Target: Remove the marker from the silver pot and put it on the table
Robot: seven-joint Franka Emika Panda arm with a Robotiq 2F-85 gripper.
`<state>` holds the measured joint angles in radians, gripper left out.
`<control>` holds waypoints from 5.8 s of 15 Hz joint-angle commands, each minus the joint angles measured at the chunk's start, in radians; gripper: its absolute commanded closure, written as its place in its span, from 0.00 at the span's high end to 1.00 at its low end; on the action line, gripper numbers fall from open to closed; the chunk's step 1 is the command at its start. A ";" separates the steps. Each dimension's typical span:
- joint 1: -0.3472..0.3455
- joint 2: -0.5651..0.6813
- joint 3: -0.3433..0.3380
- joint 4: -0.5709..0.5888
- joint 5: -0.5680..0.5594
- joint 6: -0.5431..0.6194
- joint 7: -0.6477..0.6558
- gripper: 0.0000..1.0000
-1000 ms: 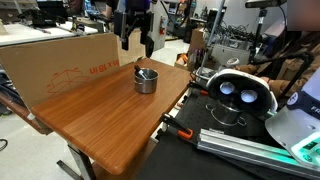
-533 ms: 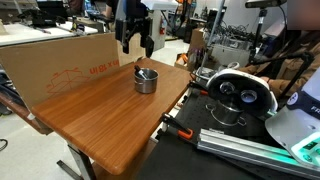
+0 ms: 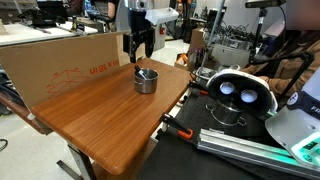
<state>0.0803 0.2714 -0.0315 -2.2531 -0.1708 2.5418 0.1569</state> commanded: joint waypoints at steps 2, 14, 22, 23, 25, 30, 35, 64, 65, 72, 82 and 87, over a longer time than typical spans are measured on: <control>0.017 0.044 -0.037 0.030 -0.100 0.031 0.060 1.00; 0.042 0.094 -0.042 0.054 -0.213 0.056 0.114 1.00; 0.049 0.083 -0.003 0.038 -0.184 0.066 0.092 1.00; 0.048 0.085 -0.001 0.040 -0.182 0.064 0.092 1.00; 0.041 0.090 0.007 0.038 -0.163 0.063 0.084 1.00; 0.039 0.103 0.008 0.036 -0.142 0.051 0.079 1.00; 0.038 0.111 0.015 0.042 -0.116 0.047 0.059 0.50; 0.001 -0.164 0.073 0.018 0.120 -0.240 -0.077 0.06; -0.005 -0.176 0.069 0.024 0.132 -0.260 -0.088 0.06; -0.058 -0.168 0.031 0.125 0.171 -0.434 -0.174 0.06; -0.124 -0.040 -0.017 0.366 0.190 -0.646 -0.221 0.06; -0.150 0.049 -0.021 0.479 0.196 -0.685 -0.238 0.06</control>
<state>-0.0501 0.2578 -0.0573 -1.8659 -0.0042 1.9289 -0.0501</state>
